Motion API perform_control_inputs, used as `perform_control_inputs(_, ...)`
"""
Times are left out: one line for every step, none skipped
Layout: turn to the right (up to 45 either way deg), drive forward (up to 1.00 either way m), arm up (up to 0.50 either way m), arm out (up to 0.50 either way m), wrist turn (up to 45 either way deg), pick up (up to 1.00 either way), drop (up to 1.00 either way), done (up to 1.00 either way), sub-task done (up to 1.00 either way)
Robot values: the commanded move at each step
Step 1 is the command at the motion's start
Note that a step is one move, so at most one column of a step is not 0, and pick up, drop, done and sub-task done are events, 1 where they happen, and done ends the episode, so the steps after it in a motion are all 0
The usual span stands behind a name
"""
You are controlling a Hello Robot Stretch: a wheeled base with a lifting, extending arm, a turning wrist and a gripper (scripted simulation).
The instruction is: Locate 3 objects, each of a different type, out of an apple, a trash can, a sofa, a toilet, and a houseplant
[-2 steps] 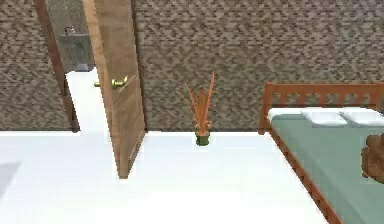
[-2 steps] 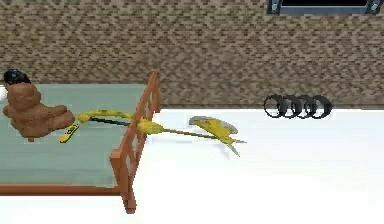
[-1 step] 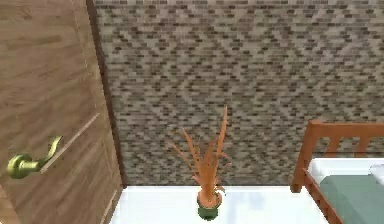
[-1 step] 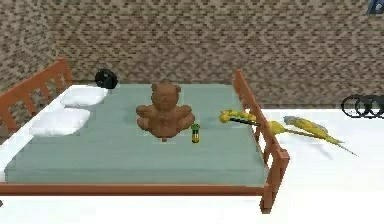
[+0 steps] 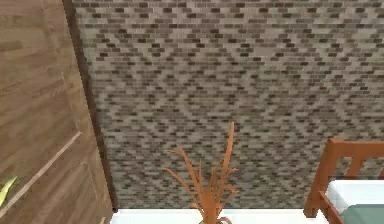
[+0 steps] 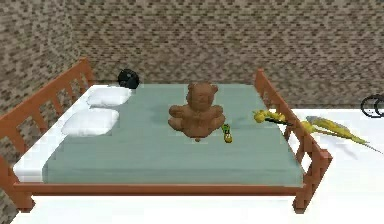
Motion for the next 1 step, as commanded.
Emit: perform_control_inputs(0.0, 0.0, 0.0, 0.0, 0.0, 0.0, 0.0, 0.0, 1.0)
